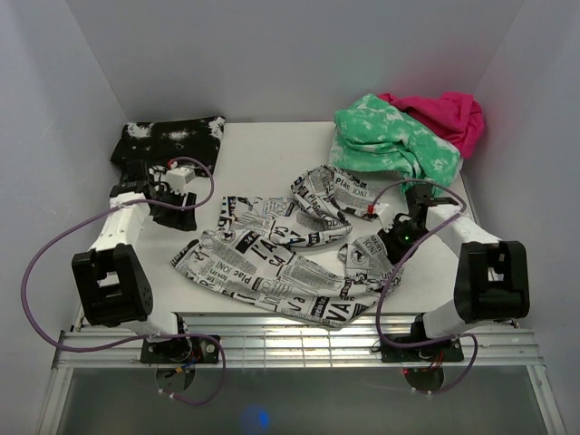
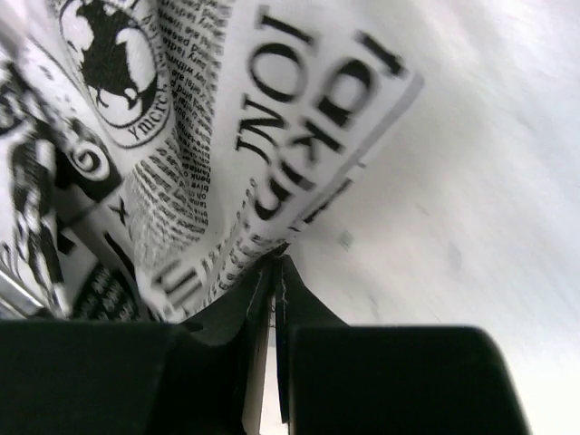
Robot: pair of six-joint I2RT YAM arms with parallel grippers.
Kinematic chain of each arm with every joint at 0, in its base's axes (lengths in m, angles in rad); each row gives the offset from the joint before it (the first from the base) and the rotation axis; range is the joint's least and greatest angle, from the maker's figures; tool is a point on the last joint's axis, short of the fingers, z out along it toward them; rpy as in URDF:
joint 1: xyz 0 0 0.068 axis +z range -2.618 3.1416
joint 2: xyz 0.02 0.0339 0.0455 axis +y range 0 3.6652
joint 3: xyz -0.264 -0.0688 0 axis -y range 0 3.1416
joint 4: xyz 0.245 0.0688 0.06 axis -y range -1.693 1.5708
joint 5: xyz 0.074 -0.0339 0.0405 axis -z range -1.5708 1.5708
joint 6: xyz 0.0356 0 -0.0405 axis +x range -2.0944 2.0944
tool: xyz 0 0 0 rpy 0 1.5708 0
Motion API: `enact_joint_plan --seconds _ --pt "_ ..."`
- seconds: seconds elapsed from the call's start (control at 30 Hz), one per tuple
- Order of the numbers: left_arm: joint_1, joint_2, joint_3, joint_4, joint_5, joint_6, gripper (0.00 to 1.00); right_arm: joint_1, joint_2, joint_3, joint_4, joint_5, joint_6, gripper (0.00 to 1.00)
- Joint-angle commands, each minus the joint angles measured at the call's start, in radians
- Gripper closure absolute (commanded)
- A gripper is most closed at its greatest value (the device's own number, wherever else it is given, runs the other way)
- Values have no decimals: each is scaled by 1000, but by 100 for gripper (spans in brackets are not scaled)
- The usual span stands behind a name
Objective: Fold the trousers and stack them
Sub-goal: Flatten the trousers out
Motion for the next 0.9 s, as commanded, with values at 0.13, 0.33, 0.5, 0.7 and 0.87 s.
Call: enact_joint_plan --seconds 0.13,0.33,0.5,0.7,0.87 --pt "3 44 -96 64 -66 67 30 -159 -130 159 -104 222 -172 92" --pt "3 97 -127 72 -17 79 28 -222 -144 161 -166 292 -286 92" --pt "3 126 -176 90 49 106 44 -418 -141 118 -173 410 -520 92" --pt "78 99 -205 142 5 56 100 -570 26 208 -216 455 -602 92" --pt "275 58 -214 181 -81 84 100 -544 91 233 -261 426 -595 92"
